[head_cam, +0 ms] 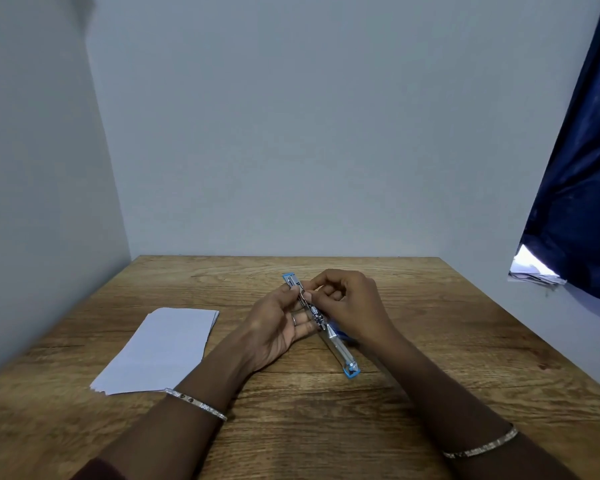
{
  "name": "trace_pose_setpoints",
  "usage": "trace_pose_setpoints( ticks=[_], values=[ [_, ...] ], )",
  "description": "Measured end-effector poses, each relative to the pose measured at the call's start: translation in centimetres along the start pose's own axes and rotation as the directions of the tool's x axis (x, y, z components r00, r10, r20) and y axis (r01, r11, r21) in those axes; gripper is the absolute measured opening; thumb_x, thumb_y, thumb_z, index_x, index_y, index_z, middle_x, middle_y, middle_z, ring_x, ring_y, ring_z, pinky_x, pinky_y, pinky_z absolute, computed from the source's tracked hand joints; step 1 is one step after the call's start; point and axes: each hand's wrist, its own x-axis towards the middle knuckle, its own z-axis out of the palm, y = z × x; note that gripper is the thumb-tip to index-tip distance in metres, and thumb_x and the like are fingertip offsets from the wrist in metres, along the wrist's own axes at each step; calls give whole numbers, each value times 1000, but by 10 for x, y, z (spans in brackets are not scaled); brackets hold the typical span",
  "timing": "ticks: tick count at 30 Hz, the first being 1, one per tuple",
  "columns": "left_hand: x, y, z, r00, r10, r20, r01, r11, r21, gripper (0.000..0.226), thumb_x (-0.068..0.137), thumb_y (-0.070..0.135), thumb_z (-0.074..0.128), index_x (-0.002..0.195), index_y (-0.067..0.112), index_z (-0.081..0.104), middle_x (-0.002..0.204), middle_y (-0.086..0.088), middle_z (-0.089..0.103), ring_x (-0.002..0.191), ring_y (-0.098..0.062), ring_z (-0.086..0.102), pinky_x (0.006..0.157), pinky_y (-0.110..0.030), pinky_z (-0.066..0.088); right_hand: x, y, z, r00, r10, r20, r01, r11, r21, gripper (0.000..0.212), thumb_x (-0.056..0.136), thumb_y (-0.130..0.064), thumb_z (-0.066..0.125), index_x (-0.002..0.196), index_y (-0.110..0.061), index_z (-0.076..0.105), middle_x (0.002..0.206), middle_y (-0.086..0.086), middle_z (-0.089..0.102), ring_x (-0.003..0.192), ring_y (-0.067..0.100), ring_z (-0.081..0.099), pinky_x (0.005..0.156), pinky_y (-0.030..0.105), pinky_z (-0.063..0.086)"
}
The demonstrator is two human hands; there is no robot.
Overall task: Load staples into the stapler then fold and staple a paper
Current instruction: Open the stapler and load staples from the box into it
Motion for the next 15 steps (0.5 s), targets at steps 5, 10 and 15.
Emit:
trace_pose_setpoints(
  ticks=[5, 10, 15],
  values=[
    [-1, 3, 1, 996, 72, -62, -70, 997, 22, 40, 109, 18, 33, 112, -4, 67, 99, -21, 77, 89, -29, 77, 80, -43, 64, -1, -11, -9, 992, -89, 86, 98, 990, -99, 20, 89, -7, 71, 100, -20, 82, 86, -5, 79, 70, 3, 67, 63, 17, 50],
    [5, 12, -7, 968, 133, -215, -164, 978, -133, 28, 109, 12, 31, 113, -5, 53, 90, -28, 75, 79, -33, 79, 59, -35, 63, -1, -21, -20, 963, -151, 222, 180, 977, -116, 41, 78, 1, 67, 112, -18, 78, 106, -2, 68, 86, 4, 59, 67, 7, 43],
    [7, 14, -11, 956, 138, -259, -191, 962, -193, 23, 109, 11, 34, 110, -3, 53, 95, -28, 75, 70, -30, 78, 56, -35, 64, 0, -20, -21, 924, -243, 297, 278, 957, -80, 41, 73, -3, 84, 110, -22, 80, 103, -15, 64, 92, -12, 57, 67, 5, 43]
  ],
)
